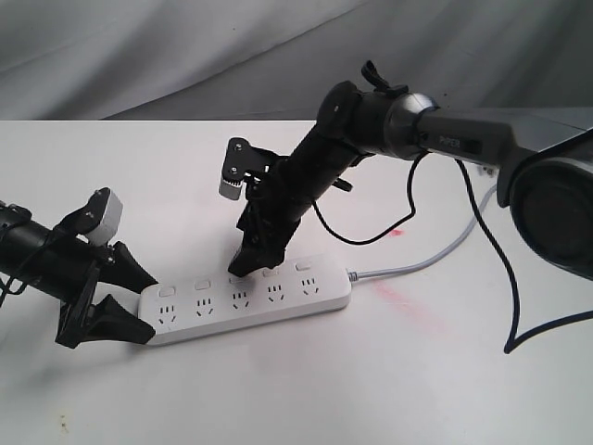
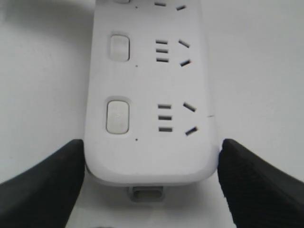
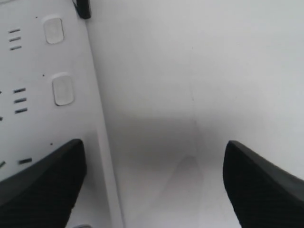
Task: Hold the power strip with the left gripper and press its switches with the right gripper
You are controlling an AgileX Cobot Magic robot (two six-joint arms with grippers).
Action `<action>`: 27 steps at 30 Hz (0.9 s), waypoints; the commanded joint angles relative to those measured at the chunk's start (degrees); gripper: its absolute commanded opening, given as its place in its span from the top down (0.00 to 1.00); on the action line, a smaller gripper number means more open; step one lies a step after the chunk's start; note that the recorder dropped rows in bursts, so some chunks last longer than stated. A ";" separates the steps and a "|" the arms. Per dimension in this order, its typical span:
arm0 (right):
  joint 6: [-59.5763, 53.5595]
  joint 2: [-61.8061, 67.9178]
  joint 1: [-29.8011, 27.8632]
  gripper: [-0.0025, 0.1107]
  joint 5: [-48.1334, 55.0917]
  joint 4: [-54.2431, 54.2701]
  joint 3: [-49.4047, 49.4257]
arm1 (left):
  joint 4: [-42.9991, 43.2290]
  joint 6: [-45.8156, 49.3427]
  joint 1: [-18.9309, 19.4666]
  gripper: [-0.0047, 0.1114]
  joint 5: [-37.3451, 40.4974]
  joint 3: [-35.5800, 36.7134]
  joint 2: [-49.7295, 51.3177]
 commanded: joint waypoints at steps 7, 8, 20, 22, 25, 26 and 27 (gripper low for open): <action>-2.65 2.99 1.08 0.34 -4.54 -8.85 0.68 | 1.12 0.37 -0.41 0.48 0.05 0.03 0.28; -2.65 3.11 1.08 0.34 -4.62 -8.87 0.68 | 1.12 0.37 -0.41 0.48 0.05 0.03 0.28; -5.74 -0.93 0.93 0.34 -0.93 -0.74 0.68 | 1.12 0.37 -0.41 0.48 0.05 0.03 0.28; -7.55 -3.30 0.37 0.34 -0.30 1.48 0.68 | 1.12 0.37 -0.41 0.48 0.05 0.03 0.28; -9.43 -6.44 -0.50 0.34 0.61 2.87 0.68 | 1.12 0.37 -0.41 0.48 0.05 0.03 0.28; -9.56 -7.04 -0.98 0.34 0.87 2.60 0.68 | 1.12 0.37 -0.41 0.48 0.05 0.03 0.28; -9.72 -7.66 -1.56 0.34 2.03 2.28 0.68 | 1.12 0.37 -0.41 0.48 0.05 0.03 0.28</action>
